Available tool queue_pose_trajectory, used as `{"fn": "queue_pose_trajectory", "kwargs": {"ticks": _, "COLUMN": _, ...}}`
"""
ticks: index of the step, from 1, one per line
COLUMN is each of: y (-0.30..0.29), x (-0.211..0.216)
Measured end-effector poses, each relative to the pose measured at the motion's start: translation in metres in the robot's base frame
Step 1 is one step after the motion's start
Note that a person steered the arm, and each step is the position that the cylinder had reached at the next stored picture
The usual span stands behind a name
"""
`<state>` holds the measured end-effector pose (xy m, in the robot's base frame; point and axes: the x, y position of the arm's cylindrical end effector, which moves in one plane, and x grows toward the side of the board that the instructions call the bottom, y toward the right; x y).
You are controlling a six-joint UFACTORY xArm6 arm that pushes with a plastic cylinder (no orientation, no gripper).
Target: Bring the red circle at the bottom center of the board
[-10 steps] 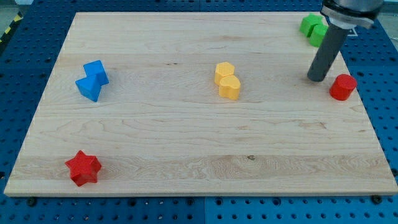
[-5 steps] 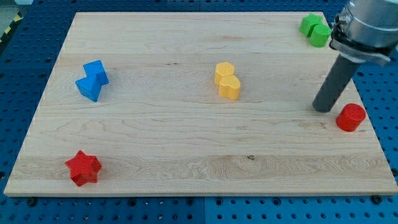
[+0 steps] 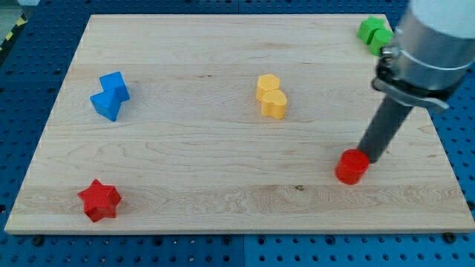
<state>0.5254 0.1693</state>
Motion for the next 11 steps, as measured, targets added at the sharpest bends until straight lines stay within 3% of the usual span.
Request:
{"fn": "queue_pose_trajectory", "kwargs": {"ticks": 2, "y": 0.044, "x": 0.005}}
{"fn": "queue_pose_trajectory", "kwargs": {"ticks": 3, "y": 0.002, "x": 0.04}}
{"fn": "queue_pose_trajectory", "kwargs": {"ticks": 4, "y": -0.081, "x": 0.049}}
{"fn": "queue_pose_trajectory", "kwargs": {"ticks": 5, "y": -0.079, "x": 0.049}}
{"fn": "queue_pose_trajectory", "kwargs": {"ticks": 6, "y": -0.034, "x": 0.045}}
{"fn": "queue_pose_trajectory", "kwargs": {"ticks": 7, "y": -0.03, "x": 0.003}}
{"fn": "queue_pose_trajectory", "kwargs": {"ticks": 9, "y": -0.158, "x": 0.01}}
{"fn": "queue_pose_trajectory", "kwargs": {"ticks": 10, "y": -0.172, "x": 0.01}}
{"fn": "queue_pose_trajectory", "kwargs": {"ticks": 11, "y": -0.132, "x": 0.006}}
